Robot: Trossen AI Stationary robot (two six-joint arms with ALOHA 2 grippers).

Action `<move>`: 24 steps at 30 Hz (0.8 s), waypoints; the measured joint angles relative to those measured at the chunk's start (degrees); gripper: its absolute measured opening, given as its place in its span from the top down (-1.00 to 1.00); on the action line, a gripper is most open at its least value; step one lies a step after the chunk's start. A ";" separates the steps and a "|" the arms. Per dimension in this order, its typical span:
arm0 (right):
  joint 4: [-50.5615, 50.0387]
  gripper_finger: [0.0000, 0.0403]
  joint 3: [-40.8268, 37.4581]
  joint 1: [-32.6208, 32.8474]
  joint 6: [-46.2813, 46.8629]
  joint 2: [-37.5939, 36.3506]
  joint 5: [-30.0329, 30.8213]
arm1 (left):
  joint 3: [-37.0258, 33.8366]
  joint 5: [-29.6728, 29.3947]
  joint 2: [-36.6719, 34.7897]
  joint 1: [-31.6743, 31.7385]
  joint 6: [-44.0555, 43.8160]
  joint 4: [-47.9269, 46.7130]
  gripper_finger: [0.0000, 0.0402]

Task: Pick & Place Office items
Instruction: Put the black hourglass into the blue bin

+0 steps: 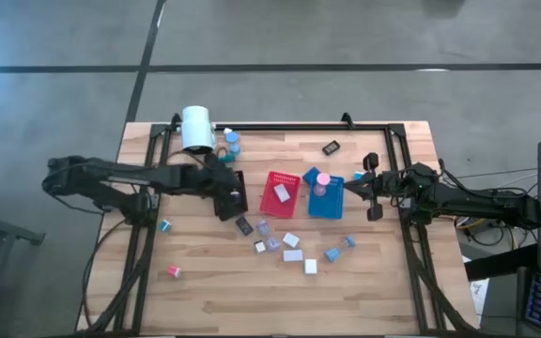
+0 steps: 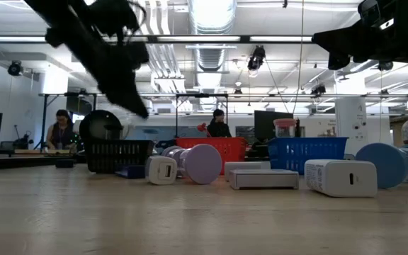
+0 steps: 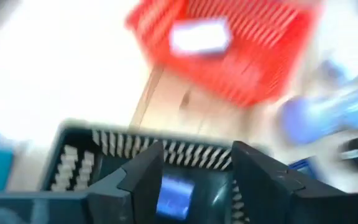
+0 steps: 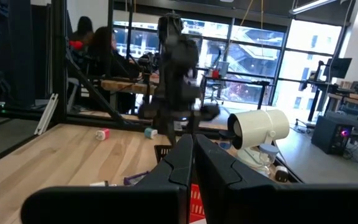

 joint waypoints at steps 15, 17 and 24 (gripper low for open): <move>0.00 0.94 0.00 0.00 0.48 0.02 -0.01 | -18.81 7.30 -26.82 0.28 4.15 35.89 0.96; -0.04 0.94 0.02 0.00 0.48 0.02 -0.02 | -21.73 7.00 -28.07 0.60 3.04 37.20 0.95; -0.06 0.94 0.02 0.00 0.20 0.02 -0.02 | -28.50 3.88 -31.19 0.98 -0.05 37.40 0.98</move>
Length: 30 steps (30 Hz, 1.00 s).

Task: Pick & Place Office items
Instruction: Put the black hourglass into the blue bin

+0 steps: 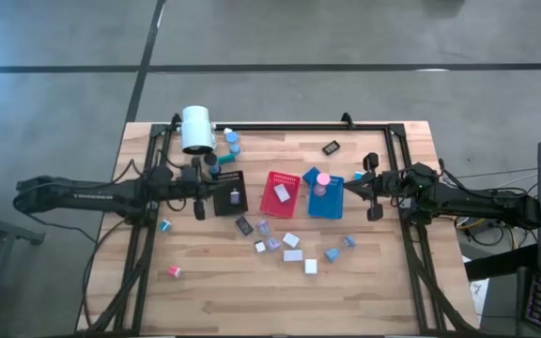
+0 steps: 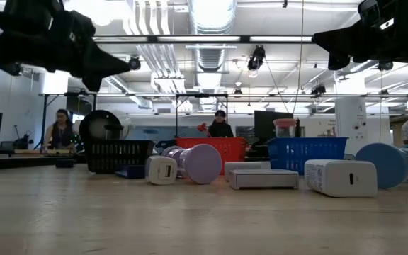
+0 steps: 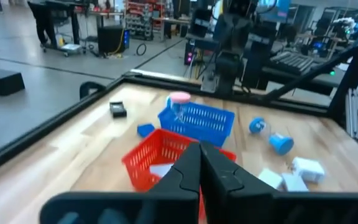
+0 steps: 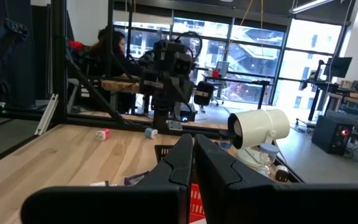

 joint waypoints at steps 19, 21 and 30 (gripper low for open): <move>-0.07 0.94 0.00 0.00 -0.17 -0.02 0.00 | -9.87 0.07 -3.85 0.12 -0.83 9.69 0.99; -0.07 0.94 0.00 0.00 -0.17 -0.02 0.00 | -9.52 0.07 -3.86 0.12 -1.18 9.55 0.99; 0.14 0.94 0.00 -0.01 -0.21 -0.02 0.00 | 18.23 -8.46 0.18 0.14 -2.97 -38.46 0.99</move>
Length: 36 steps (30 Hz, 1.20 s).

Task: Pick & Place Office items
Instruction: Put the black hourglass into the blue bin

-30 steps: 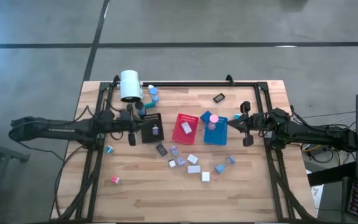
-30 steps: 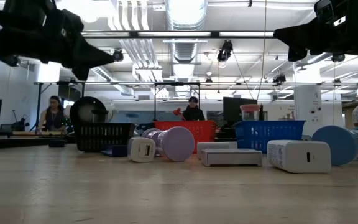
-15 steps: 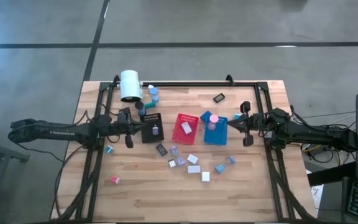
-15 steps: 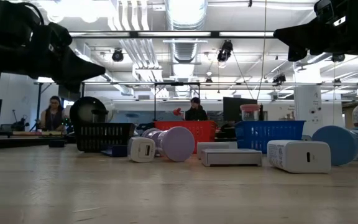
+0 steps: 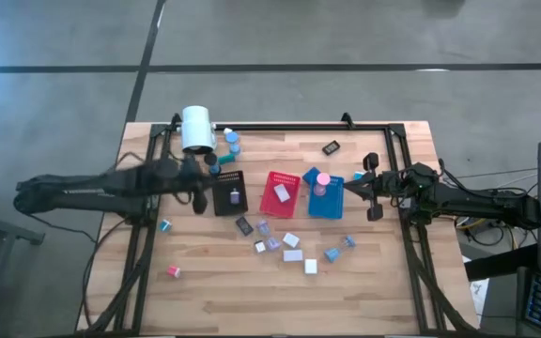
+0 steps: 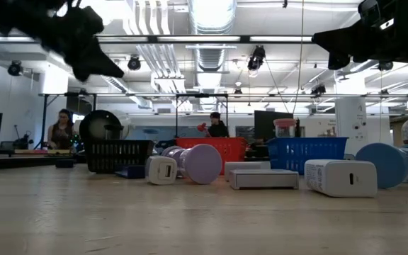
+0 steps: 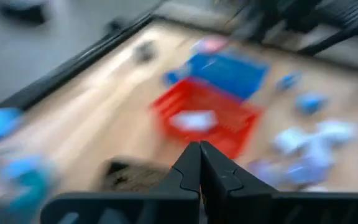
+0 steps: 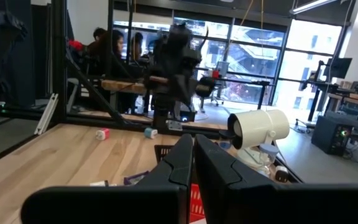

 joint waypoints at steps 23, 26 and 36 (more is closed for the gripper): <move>-0.30 0.94 -0.01 0.01 0.62 0.00 -0.04 | 48.68 -19.10 39.49 4.62 43.06 -50.80 0.18; -0.60 0.94 -0.02 0.03 0.45 0.00 -0.03 | 47.54 -13.97 40.41 8.07 44.60 -51.04 -0.01; -1.59 0.94 0.00 0.01 -0.14 0.02 -0.02 | 42.39 -2.24 41.20 15.00 55.14 -50.02 -0.51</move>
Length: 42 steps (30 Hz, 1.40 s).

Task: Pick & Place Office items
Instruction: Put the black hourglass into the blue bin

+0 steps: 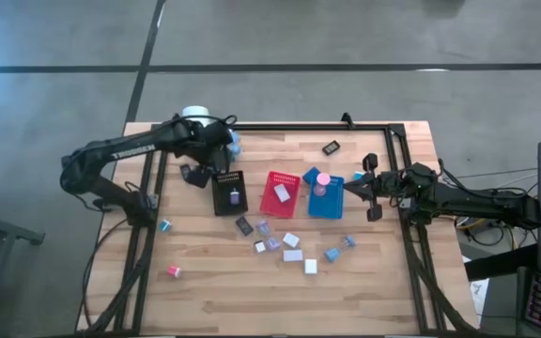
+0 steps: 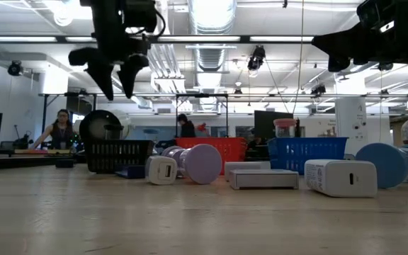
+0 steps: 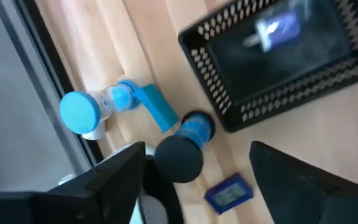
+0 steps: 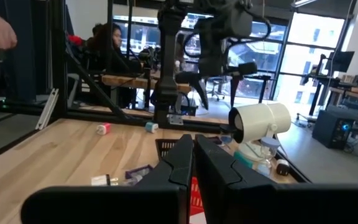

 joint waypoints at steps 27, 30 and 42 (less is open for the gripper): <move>-0.03 0.94 -0.02 -0.02 -1.29 0.00 0.02 | -1.92 -1.63 9.23 7.18 16.02 4.74 -0.63; -0.03 0.94 -0.02 -0.02 -1.44 -0.02 0.02 | -2.29 -1.63 10.04 7.21 16.92 4.86 -0.61; -0.05 0.94 -0.02 -0.02 -1.84 -0.02 0.02 | -4.69 -3.74 11.28 7.66 17.10 4.92 -0.51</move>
